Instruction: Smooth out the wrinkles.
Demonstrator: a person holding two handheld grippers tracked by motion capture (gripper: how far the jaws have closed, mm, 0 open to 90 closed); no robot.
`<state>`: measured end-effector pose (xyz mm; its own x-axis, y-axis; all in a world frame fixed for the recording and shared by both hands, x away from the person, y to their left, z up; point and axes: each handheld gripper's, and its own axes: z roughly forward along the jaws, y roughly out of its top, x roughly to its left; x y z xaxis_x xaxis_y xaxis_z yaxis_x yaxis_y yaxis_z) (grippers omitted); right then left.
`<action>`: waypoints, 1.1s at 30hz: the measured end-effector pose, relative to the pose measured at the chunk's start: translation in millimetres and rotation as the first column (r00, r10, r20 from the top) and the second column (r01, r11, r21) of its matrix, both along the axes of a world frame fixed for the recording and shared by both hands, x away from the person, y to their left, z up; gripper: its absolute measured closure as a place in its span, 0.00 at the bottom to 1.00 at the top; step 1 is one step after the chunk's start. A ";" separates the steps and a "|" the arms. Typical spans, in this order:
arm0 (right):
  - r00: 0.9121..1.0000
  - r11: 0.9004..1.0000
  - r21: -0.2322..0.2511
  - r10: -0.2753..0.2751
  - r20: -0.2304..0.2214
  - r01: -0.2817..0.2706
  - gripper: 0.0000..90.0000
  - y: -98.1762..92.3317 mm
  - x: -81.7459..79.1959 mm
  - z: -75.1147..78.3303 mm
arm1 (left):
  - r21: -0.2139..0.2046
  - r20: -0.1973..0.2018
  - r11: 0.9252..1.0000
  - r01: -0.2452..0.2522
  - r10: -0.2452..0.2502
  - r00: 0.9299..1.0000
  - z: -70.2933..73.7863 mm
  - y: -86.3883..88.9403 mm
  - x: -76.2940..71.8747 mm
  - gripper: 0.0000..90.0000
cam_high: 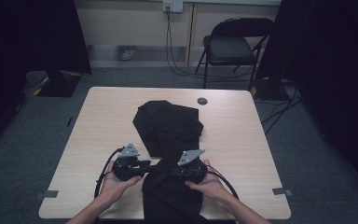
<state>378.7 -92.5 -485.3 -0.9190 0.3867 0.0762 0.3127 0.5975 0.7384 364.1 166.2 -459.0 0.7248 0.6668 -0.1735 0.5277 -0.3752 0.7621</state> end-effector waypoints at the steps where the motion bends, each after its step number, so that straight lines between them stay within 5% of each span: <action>1: 1.000 1.000 0.029 -0.005 0.001 0.005 0.98 -2.4 0.9 4.9 | -0.004 -0.006 1.000 -0.013 0.013 1.000 -0.2 0.4 3.8 0.71; 6: 0.999 0.977 0.209 -0.051 0.018 0.046 0.98 -26.5 3.1 41.3 | -0.065 -0.041 0.991 -0.118 0.115 0.992 -4.9 7.2 20.7 0.65; 9: 0.994 0.958 0.269 -0.105 0.023 0.096 0.98 -44.9 10.1 53.8 | -0.026 -0.024 0.996 -0.084 0.083 0.996 -7.6 3.5 23.4 0.67; 12: 0.992 0.959 0.257 -0.123 -0.007 0.121 0.98 -52.2 14.7 46.8 | 0.020 0.000 0.999 -0.033 0.033 0.999 -12.8 -12.0 25.3 0.64; 13: 0.993 0.965 0.235 -0.117 -0.014 0.117 0.98 -51.1 14.4 41.1 | 0.011 -0.006 1.000 -0.008 0.009 1.000 -16.2 -17.6 27.0 0.61; 16: 0.995 0.981 0.165 -0.100 -0.025 0.103 0.97 -45.2 12.3 26.7 | 0.078 -0.021 0.997 0.013 -0.012 1.000 -25.3 -32.6 30.4 0.61; 19: 0.995 0.982 0.163 -0.089 -0.034 0.094 0.97 -42.7 10.5 24.5 | 0.142 -0.024 0.988 0.063 -0.060 0.998 -31.1 -38.2 26.6 0.93; 22: 0.997 0.975 0.211 -0.070 -0.032 0.075 0.97 -43.0 3.2 33.3 | 0.100 -0.035 0.994 0.050 -0.046 0.998 -20.0 -31.4 19.3 0.98; 25: 0.999 0.970 0.237 -0.042 -0.033 0.048 0.97 -41.0 -7.2 37.9 | 0.116 -0.050 0.991 0.065 -0.059 0.997 -11.2 -16.9 6.5 0.98; 28: 0.998 0.980 0.199 -0.006 -0.057 0.017 0.94 -32.7 -18.2 27.7 | 0.120 -0.067 0.992 0.045 -0.038 0.997 -12.6 0.5 -7.8 0.97; 31: 0.998 0.993 0.114 0.015 -0.060 -0.008 0.71 -21.0 -23.5 15.9 | 0.116 -0.103 0.993 0.006 0.007 0.995 -16.2 10.5 -13.6 0.86; 33: 0.998 0.990 0.140 0.013 -0.059 -0.005 0.61 -19.7 -21.5 21.7 | 0.077 -0.085 0.996 -0.034 0.040 0.996 -10.6 13.5 -11.6 0.70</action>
<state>357.1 -112.1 -463.6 -0.9146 0.3605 0.1832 0.3535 0.4929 0.7950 352.5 179.7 -469.5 0.6840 0.7064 -0.1822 0.6045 -0.4091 0.6835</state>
